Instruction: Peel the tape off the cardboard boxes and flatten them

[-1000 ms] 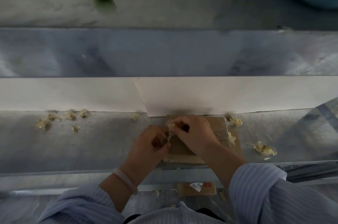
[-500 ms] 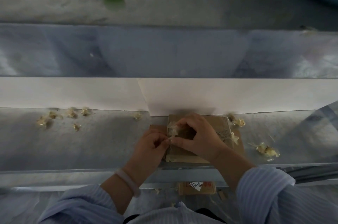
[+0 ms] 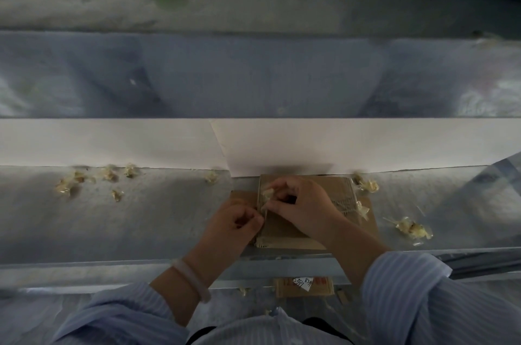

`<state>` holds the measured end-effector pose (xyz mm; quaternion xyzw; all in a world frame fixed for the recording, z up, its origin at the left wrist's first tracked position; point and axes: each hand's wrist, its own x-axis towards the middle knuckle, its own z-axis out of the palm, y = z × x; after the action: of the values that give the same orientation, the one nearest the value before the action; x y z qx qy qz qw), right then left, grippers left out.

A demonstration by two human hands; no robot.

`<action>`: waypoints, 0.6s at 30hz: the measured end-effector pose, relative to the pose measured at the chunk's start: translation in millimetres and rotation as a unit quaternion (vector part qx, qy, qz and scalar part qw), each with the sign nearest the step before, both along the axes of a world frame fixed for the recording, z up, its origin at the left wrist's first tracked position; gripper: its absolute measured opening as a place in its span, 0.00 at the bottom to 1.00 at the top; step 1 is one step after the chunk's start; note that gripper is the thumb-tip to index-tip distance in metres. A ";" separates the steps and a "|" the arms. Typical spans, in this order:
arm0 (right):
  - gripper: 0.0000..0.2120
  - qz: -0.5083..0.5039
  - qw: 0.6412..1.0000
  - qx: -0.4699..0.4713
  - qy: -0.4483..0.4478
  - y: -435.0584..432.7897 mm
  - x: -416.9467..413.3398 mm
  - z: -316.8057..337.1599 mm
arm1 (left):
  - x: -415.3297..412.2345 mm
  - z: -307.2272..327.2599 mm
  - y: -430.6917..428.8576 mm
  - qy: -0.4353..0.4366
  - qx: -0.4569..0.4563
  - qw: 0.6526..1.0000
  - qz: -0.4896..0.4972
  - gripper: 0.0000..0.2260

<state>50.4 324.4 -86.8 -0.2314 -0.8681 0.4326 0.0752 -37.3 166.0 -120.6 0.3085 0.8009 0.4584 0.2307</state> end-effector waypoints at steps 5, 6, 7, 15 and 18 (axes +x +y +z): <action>0.12 -0.003 0.999 -0.040 -0.014 2.0 -1.1 4.0 | 2.8 4.8 -2.6 0.010 0.016 1.000 -0.023 0.15; 0.12 -0.001 0.999 -0.051 -0.017 2.9 -1.4 3.7 | 3.4 5.7 -2.5 0.020 0.016 0.999 -0.026 0.15; 0.11 0.000 0.998 -0.068 -0.018 3.5 -1.6 3.7 | 3.7 6.1 -2.2 0.029 0.018 0.999 -0.027 0.15; 0.09 0.001 0.988 -0.152 0.000 8.8 0.2 0.6 | 8.1 10.4 -0.2 0.040 0.013 0.999 -0.013 0.14; 0.08 -0.007 0.979 -0.203 0.019 9.7 1.8 0.2 | 8.0 9.3 1.2 0.046 -0.001 0.999 -0.012 0.14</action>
<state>52.2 334.1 -86.6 -0.2399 -0.7591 0.6034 0.0458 -29.3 167.2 -111.3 0.3386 0.8074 0.4403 0.1991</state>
